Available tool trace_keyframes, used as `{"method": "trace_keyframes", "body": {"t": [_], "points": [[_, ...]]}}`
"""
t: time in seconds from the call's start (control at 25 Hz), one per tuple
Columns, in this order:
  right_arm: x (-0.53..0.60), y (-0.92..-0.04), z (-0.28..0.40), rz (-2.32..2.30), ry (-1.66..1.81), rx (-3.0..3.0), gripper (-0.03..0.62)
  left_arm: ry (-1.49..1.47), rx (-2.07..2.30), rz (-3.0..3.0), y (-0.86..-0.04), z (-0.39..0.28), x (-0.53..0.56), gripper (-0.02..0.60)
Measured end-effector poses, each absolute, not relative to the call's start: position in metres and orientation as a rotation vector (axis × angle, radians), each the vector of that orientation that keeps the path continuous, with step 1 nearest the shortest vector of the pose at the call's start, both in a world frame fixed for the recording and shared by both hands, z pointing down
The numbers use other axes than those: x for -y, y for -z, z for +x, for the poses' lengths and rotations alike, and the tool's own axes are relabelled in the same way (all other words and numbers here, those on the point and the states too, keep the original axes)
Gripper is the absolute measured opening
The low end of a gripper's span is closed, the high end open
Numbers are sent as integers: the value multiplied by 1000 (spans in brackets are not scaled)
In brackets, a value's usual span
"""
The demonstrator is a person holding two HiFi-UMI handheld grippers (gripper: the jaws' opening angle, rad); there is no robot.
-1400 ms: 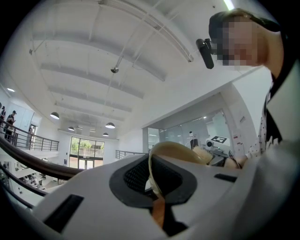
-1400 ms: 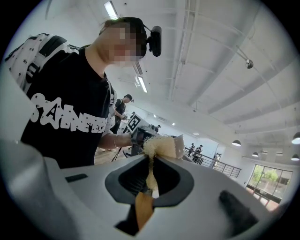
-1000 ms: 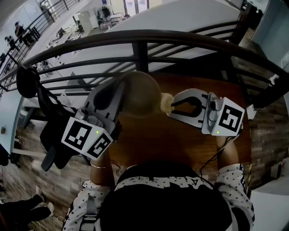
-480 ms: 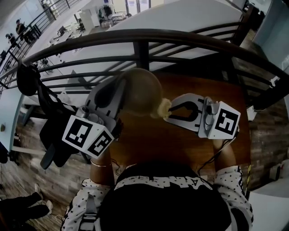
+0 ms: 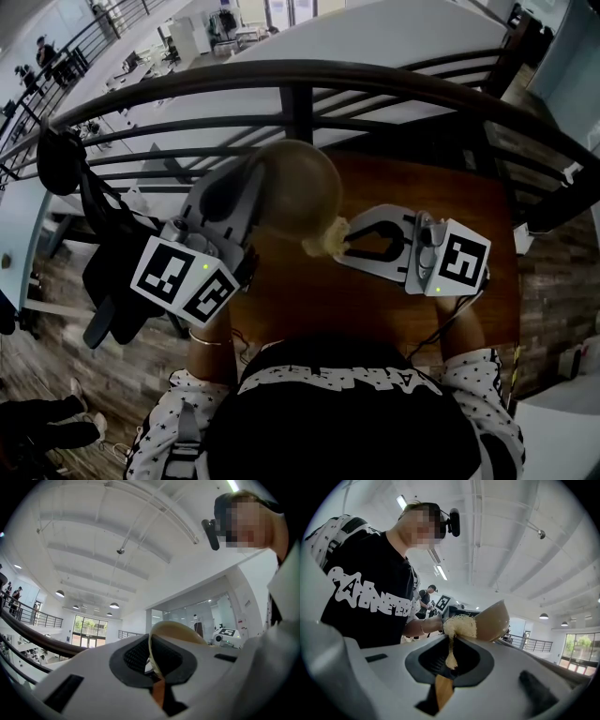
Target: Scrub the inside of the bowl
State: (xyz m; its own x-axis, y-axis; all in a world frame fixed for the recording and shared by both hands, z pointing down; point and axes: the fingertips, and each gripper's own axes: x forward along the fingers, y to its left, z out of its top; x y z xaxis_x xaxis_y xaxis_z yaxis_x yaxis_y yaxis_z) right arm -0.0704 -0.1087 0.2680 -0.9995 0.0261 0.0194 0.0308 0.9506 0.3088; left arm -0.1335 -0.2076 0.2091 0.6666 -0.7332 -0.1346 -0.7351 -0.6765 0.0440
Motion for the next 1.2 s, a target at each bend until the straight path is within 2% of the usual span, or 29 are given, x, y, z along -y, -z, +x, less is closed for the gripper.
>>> {"method": "trace_keyframes", "body": {"t": [0.48,1.2], "points": [[107,-274,-75,-41,439,3105,44,-282,-1256,-2866,-202,-138,210,23],[133,-276,-34,398,394,3140,44,-153,-1355,-2858,-243,-150,217,23]]}}
